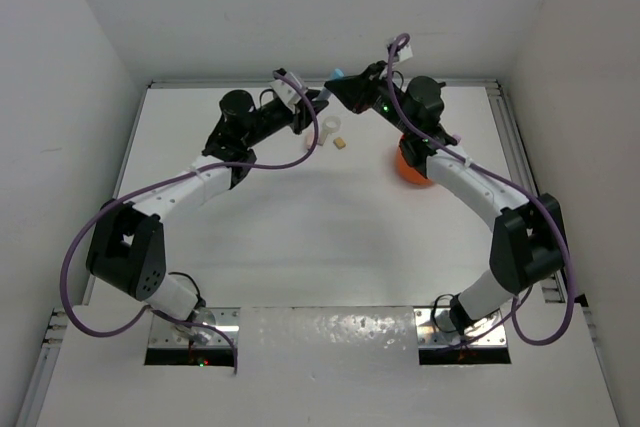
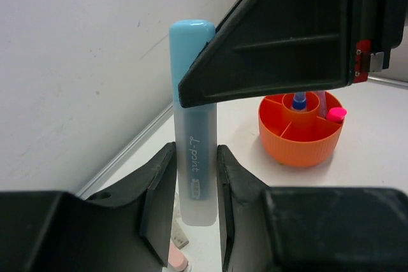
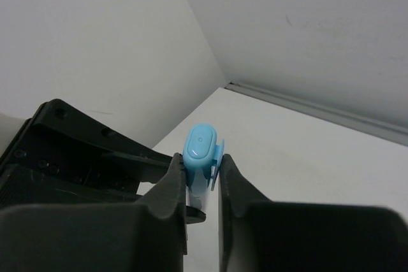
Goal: Sort the stationery into containers
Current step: Place the stationery in the storage box.
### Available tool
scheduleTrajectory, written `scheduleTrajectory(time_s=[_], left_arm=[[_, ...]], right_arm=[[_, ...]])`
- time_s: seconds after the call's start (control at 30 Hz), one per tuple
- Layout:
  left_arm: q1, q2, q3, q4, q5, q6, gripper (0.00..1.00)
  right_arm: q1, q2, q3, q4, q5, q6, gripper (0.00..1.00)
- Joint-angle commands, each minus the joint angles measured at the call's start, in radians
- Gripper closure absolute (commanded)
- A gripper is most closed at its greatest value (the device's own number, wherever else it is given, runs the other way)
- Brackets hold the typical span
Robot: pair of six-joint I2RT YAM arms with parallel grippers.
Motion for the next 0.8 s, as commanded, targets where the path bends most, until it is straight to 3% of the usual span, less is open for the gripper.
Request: scheduleTrajectory(time_s=[0.0, 0.03, 0.07, 0.1, 0.13, 0.17, 0.33, 0.5, 0.67, 0.77], left_arm=[[-0.016, -0.006, 0.003, 0.073, 0.022, -0.025, 1.0], [-0.018, -0.004, 0.003, 0.076, 0.022, -0.027, 1.0], [-0.019, -0.003, 0.003, 0.075, 0.021, -0.027, 0.92], [-0.019, -0.001, 0.003, 0.072, 0.022, -0.034, 0.77], [-0.019, 0.001, 0.003, 0.07, 0.016, -0.04, 0.37], [-0.019, 0.001, 0.003, 0.066, 0.015, -0.047, 0.04], [-0.007, -0.013, -0.018, 0.041, 0.004, -0.062, 0.0], [0.022, -0.052, -0.078, 0.032, -0.068, -0.093, 0.0], [0.033, -0.084, -0.138, 0.029, -0.114, -0.103, 0.0], [0.039, -0.087, -0.159, 0.041, -0.122, -0.116, 0.0]], right_arm=[[0.005, 0.005, 0.049, 0.09, -0.034, 0.017, 0.99], [0.005, 0.002, 0.039, 0.094, -0.036, 0.016, 1.0], [0.003, -0.001, 0.031, 0.101, -0.037, 0.013, 1.0], [0.002, -0.009, 0.022, 0.104, -0.04, 0.004, 1.0], [-0.003, -0.016, 0.002, 0.107, -0.043, 0.002, 1.0], [-0.015, -0.024, -0.007, 0.109, -0.042, -0.001, 1.0], [-0.084, -0.153, -0.079, -0.001, -0.002, -0.099, 1.0], [-0.164, -0.344, -0.127, -0.322, 0.185, -0.403, 1.0], [-0.308, -0.46, -0.21, -0.523, 0.34, -0.492, 1.0], [-0.363, -0.46, -0.259, -0.554, 0.38, -0.513, 1.0]])
